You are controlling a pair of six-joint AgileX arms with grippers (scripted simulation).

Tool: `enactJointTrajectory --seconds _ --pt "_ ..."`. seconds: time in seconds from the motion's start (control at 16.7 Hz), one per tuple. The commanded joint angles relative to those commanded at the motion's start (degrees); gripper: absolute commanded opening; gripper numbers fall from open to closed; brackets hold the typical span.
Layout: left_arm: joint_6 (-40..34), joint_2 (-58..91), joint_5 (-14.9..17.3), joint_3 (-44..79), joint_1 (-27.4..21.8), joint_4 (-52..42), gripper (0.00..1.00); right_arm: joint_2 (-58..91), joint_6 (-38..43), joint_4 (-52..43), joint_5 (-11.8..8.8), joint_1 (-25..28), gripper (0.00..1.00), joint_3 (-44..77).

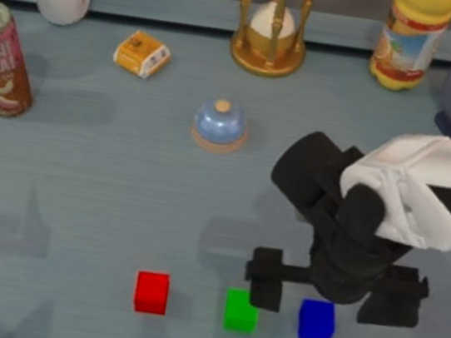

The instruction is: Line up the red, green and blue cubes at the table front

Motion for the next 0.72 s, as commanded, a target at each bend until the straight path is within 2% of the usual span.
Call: enactJointTrajectory --seconds 0.24,0.54,0.72 --pt "0.0 0.0 0.0 0.0 0.0 0.0 1.0 -0.38 0.14 -0.98 0.01 -0.03 1.0 0.83" --pt "0.0 0.0 0.0 0.0 0.0 0.0 1.0 -4.18 0.14 -12.0 -0.04 0.62 1.0 7.07" --pt "0.0 0.0 0.0 0.0 0.0 0.0 1.0 -6.09 0.1 -15.56 -0.02 0.69 1.0 9.49"
